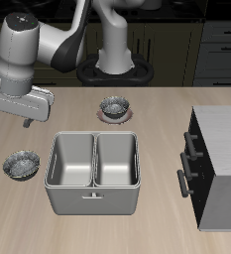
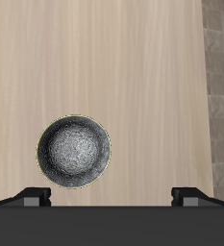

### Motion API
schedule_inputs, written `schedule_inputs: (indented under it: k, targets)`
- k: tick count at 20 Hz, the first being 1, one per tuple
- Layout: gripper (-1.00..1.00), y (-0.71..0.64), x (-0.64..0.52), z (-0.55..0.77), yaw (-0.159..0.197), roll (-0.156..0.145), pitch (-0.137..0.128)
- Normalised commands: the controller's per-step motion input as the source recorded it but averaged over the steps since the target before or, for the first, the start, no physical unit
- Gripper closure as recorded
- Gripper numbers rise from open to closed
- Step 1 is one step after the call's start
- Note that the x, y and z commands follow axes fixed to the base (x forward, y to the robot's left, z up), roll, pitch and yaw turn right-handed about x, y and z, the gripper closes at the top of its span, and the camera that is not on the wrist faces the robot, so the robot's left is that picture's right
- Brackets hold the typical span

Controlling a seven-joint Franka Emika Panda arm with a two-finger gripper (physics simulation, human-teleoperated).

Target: Pick up the bowl on the table and place it on top of the white cabinet

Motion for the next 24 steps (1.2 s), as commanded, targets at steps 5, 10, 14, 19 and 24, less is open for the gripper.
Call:
schedule_inputs:
  k: [5,10,14,19,24]
  targets:
    - [-1.0,0.06,0.05,-0.29,0.0,0.0,0.028]
    - [-1.0,-0.05,0.0,-0.25,-0.001,-0.005,0.015]
    - [-1.0,-0.06,-0.03,-0.15,-0.014,-0.013,0.015]
    - [-1.0,-0.22,-0.03,-0.17,-0.013,-0.037,0.014]
    - [-1.0,-0.24,-0.01,-0.19,-0.002,-0.037,0.014]
